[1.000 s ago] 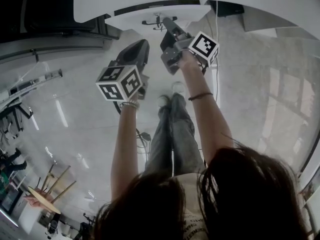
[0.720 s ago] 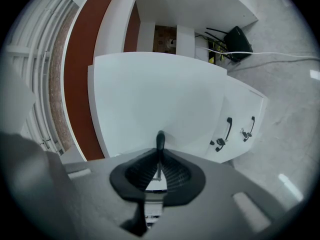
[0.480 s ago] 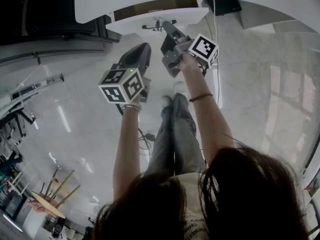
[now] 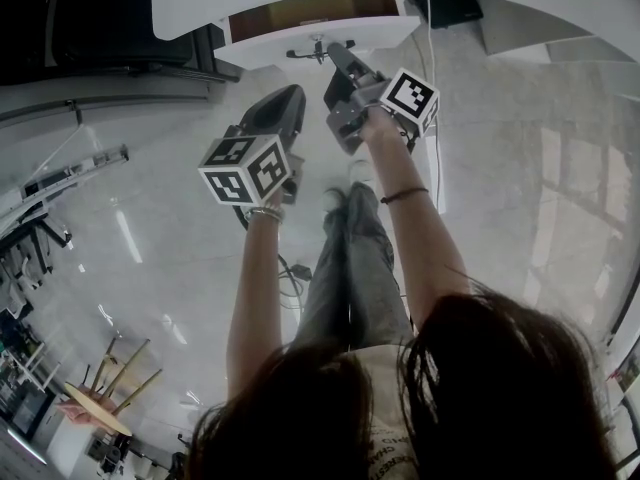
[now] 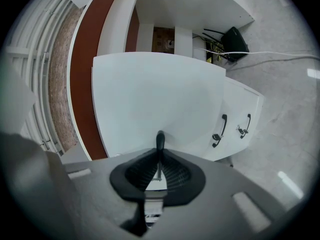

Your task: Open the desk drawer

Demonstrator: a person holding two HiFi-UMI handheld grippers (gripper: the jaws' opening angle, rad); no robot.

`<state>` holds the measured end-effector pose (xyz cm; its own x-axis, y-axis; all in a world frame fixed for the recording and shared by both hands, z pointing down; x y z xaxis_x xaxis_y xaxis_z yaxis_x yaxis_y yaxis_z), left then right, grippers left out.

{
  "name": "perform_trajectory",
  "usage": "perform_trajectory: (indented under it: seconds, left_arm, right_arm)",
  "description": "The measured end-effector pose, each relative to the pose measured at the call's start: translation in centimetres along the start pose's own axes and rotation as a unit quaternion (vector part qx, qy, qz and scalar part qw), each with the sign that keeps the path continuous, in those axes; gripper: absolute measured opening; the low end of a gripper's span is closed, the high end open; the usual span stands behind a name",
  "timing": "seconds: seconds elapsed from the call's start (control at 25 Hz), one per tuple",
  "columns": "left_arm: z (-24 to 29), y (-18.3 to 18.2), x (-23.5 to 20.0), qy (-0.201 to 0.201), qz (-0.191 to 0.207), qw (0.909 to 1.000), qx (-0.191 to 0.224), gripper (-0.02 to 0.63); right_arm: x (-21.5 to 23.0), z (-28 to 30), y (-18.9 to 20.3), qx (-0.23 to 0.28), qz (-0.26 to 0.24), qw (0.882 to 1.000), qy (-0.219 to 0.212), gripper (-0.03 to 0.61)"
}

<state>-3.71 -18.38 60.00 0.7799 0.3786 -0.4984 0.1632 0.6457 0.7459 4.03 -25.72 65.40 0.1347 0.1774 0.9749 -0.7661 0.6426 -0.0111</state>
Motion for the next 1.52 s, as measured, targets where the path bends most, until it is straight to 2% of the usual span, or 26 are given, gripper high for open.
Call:
perform_trajectory:
  seconds: [0.68, 1.52]
  left_arm:
    - [0.08, -0.34, 0.34, 0.013, -0.006, 0.9999, -0.01, -0.002]
    - [-0.02, -0.51, 0.47, 0.016, -0.009, 0.9997, -0.013, -0.002]
  right_arm:
    - [-0.19, -0.25, 0.09, 0.0, 0.004, 1.0, 0.012, 0.028]
    - [-0.4, -0.32, 0.1, 0.003, 0.012, 1.0, 0.007, 0.028]
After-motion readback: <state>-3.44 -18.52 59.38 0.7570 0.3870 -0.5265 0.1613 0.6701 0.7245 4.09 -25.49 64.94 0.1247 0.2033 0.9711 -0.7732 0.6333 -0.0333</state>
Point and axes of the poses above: the fingertips, and each gripper's own axes: z forward along the fingers, x to its right, y out of its underside, the point moved 1 cm from there along -z, backward along the fingers, and after that the axes turned 6 degrees about y, right-handed, at the moved point
